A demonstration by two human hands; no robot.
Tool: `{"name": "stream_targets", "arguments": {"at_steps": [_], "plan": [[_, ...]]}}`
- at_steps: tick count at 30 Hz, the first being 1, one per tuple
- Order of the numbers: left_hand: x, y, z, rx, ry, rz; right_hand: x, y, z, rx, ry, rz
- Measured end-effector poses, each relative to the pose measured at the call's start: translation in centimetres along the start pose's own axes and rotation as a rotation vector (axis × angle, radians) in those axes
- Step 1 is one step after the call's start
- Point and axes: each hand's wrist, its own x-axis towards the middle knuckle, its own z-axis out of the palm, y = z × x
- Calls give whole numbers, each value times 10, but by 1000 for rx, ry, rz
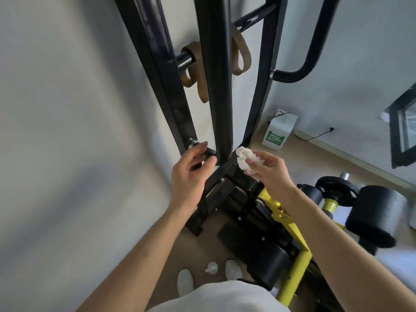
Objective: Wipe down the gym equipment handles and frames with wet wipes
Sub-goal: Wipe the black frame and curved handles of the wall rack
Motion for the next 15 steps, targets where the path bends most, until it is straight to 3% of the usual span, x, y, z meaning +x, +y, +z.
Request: {"name": "stream_targets", "arguments": {"at_steps": [3, 8, 15], "plan": [[-1, 12, 17, 67, 4, 113, 23, -5, 12, 24, -155, -9], [-8, 14, 42, 98, 218, 122, 34, -6, 28, 15, -436, -85], [-12, 14, 71, 156, 461, 60, 45, -22, -5, 6, -548, -184]]}}
